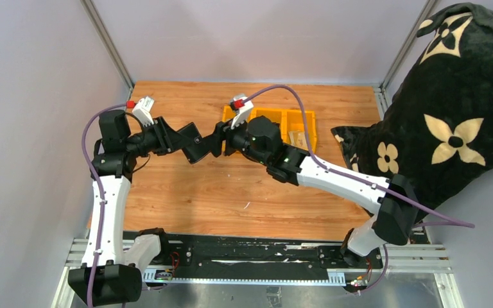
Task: Take the credit cards out of the card holder
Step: Open the card holder.
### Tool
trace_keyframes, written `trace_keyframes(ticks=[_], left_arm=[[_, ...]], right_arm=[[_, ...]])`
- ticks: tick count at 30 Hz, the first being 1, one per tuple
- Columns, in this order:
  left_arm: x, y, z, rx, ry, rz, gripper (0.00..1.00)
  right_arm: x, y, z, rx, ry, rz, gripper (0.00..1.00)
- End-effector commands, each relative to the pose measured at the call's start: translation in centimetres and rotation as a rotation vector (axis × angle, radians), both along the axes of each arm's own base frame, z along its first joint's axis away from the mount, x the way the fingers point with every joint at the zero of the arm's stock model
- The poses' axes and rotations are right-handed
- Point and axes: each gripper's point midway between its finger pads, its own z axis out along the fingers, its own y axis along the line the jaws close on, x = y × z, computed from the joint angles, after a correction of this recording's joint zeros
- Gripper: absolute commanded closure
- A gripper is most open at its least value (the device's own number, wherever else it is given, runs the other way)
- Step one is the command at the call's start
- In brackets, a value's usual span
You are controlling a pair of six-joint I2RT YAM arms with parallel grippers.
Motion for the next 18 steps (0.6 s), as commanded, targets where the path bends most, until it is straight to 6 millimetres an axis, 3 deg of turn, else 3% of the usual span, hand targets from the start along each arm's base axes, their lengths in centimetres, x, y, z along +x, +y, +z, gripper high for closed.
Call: trace_keyframes(ticks=[1, 18], left_arm=[[0.3, 0.1, 1.2, -0.009, -0.034, 0.006, 1.00], [0.8, -0.3, 0.8, -0.065, 0.049, 0.016, 1.00]], right_arm=[[-0.7, 1.7, -0.1, -0.120, -0.090, -0.020, 0.40], [1.7, 3.8, -3.6, -0.323, -0.212, -0.087, 0.49]])
